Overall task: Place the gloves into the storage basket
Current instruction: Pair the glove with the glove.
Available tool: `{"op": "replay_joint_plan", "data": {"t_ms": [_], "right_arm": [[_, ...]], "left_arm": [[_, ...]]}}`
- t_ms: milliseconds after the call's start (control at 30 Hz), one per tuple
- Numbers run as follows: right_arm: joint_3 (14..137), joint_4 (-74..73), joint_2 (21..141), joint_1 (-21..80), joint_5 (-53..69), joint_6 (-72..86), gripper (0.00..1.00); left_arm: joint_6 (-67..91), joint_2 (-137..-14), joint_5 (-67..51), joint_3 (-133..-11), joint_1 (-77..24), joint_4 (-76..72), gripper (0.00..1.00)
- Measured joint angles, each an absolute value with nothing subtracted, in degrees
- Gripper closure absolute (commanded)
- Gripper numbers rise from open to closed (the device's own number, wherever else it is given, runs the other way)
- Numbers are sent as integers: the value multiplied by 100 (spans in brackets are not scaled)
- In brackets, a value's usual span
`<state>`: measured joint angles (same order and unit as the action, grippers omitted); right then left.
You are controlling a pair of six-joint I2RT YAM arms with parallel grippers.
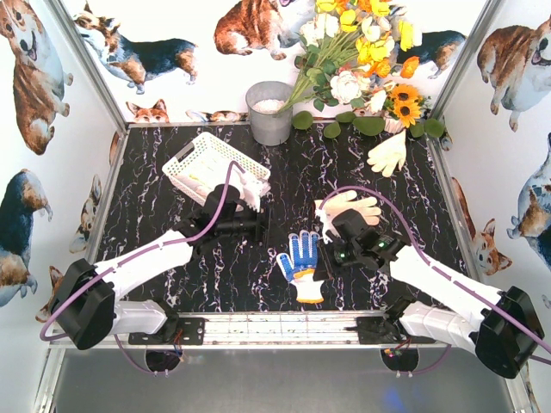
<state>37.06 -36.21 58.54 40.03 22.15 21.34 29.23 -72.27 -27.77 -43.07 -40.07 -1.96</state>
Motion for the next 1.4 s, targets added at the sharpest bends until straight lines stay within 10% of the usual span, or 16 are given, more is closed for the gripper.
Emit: {"op": "replay_joint_plan", "data": {"t_ms": [567, 1000, 1400], "right_arm": [[3601, -3815, 5745, 4014, 2045, 2482, 57], [3612, -3990, 4545, 3999, 1459, 3100, 43], [2897, -3701, 4893, 2668, 1481, 4200, 51]], "left_arm": [[3649, -7308, -2248, -3857, -4185, -429, 45], [4274, -8254, -2008, -3730, -4477, -628, 49], [4571, -8796, -1986, -3760, -4517, -687, 57]]}}
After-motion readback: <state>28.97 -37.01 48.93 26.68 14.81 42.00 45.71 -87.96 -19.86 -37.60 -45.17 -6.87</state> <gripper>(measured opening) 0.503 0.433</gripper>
